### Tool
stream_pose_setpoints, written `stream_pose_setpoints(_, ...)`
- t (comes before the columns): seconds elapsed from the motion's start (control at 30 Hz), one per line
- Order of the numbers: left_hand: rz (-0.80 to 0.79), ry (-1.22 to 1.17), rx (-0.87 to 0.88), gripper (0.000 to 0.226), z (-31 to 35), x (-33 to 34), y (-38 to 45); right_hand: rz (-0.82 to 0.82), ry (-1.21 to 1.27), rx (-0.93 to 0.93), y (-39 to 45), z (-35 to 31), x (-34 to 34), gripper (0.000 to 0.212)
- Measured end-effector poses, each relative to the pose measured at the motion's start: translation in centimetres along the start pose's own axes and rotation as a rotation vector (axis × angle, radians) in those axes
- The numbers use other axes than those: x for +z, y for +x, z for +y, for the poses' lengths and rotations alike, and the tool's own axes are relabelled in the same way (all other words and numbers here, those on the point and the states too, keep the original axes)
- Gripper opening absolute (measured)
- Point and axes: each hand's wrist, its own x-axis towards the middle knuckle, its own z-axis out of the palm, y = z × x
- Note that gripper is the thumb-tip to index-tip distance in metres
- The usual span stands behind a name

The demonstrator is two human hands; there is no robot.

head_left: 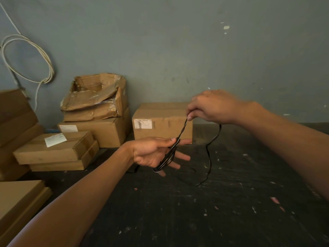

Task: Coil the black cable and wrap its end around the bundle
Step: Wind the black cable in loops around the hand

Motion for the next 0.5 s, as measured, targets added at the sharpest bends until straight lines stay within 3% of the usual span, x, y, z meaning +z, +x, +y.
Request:
stream_pose_setpoints(0.3, -0.230, -0.067, 0.107, 0.055, 0.9, 1.8, -0.5, 0.077, 0.173, 0.140, -1.4, 2.1, 5.5, 0.030)
stream_pose_setpoints(0.5, -0.262, -0.156, 0.298, 0.057, 2.5, 2.5, -0.4, 0.090, 0.317, 0.166, -2.9, -1.0, 9.6, 0.033)
